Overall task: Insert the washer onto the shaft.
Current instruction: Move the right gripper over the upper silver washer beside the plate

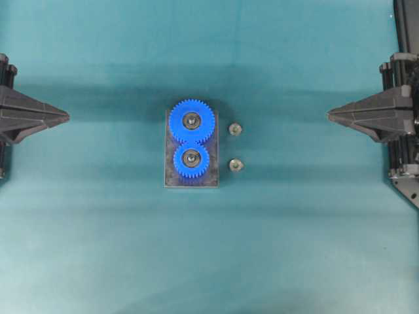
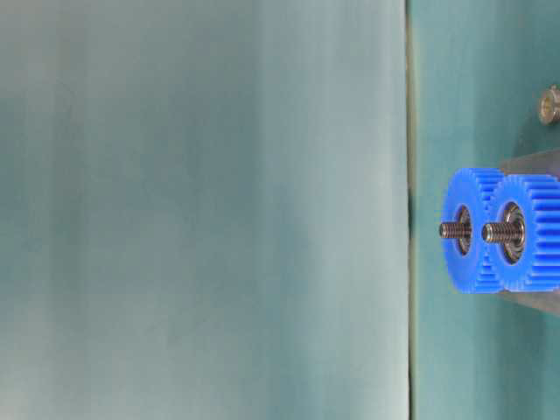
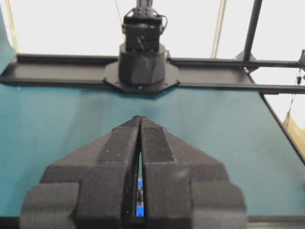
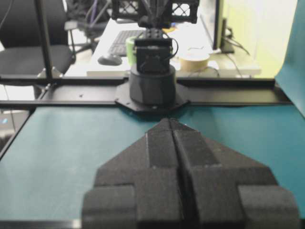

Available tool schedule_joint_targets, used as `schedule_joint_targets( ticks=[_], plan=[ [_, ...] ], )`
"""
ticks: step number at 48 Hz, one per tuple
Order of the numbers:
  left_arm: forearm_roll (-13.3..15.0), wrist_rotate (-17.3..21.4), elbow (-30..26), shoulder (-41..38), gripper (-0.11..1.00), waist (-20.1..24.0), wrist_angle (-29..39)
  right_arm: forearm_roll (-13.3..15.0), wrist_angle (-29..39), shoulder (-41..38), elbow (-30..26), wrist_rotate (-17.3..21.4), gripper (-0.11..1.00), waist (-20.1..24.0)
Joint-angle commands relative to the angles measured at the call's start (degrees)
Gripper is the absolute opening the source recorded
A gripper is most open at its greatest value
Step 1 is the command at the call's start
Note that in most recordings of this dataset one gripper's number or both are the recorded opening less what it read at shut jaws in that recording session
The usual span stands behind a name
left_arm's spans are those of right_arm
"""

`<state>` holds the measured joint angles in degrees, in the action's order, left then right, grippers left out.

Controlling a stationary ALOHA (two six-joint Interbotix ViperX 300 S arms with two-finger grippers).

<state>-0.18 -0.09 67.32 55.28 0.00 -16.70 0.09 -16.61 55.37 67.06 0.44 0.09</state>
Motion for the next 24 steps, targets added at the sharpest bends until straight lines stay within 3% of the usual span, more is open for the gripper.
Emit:
schedule_joint_targets(
  ticks=[1, 9, 24],
  plan=[
    [-0.6, -0.8, -0.3, -1.0, 0.0, -0.5, -0.4, -0.5, -0.4, -0.6, 0.3, 0.1, 0.01, -0.6],
    [-0.7, -0.9, -1.1, -2.5, 0.0, -0.4, 0.0, -7.1, 2.2, -0.4, 0.5, 3.0, 0.01, -1.8],
    [-0.7, -0.9, -4.0, -8.2, 0.0, 0.6, 7.5, -7.4, 20.7, -4.2, -5.3, 3.6, 0.01, -5.8]
  ],
)
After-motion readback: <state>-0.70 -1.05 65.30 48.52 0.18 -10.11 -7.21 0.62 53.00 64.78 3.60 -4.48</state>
